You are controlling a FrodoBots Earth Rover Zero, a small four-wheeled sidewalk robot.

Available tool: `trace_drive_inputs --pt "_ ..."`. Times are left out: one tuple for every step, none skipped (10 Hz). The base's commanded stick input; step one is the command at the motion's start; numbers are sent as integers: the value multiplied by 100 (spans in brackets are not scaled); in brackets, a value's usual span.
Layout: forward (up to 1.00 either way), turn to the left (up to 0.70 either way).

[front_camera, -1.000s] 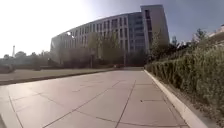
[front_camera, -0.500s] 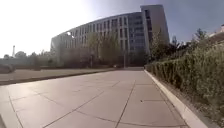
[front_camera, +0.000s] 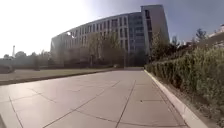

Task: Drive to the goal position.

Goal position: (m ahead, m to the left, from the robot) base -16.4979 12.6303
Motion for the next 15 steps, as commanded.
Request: trace_drive_inputs --pt "4 0" --pt "4 0" --pt "4 0" --pt "4 0" --pt "4 0" --pt "4 0" --pt "4 0" --pt "4 0" --pt "4 0" --pt "4 0" --pt "4 0" --pt "4 0" --pt "4 0" --pt "4 0" --pt "4 0"
